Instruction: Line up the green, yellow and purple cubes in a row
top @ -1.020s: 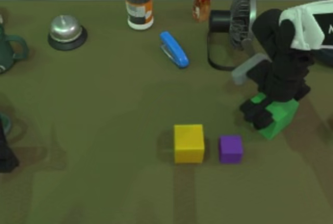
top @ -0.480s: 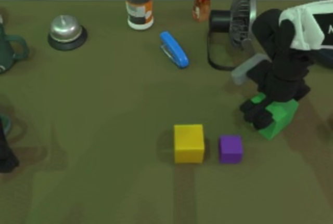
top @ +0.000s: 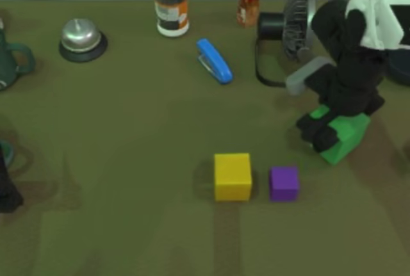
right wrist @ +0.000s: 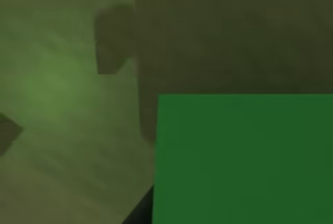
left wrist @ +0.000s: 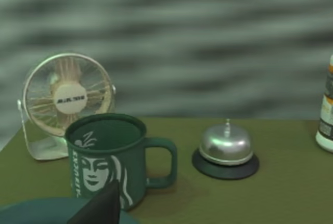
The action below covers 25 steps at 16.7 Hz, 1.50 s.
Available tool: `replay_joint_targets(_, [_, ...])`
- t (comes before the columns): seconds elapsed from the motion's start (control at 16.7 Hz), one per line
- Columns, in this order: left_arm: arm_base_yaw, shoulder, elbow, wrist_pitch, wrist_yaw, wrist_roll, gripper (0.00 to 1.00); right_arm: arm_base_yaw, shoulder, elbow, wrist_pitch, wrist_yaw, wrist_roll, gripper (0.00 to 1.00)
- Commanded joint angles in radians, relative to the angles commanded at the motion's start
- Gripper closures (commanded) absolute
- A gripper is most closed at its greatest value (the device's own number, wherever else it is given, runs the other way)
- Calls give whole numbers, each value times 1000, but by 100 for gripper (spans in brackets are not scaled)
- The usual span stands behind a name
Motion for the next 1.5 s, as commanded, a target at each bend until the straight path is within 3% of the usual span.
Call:
replay_joint_targets(0.24, [0, 0, 0, 0, 0, 0, 0, 3, -58, 78, -144, 1, 0, 100])
replay_joint_targets(0.78, [0, 0, 0, 0, 0, 0, 0, 38, -23, 152, -191, 1, 65, 100])
replay_joint_targets(1.02, [0, 0, 0, 0, 0, 0, 0, 149, 98, 368, -295, 3, 294, 100])
replay_joint_targets(1.5, [0, 0, 0, 0, 0, 0, 0, 441, 384, 899, -561, 6, 1009, 100])
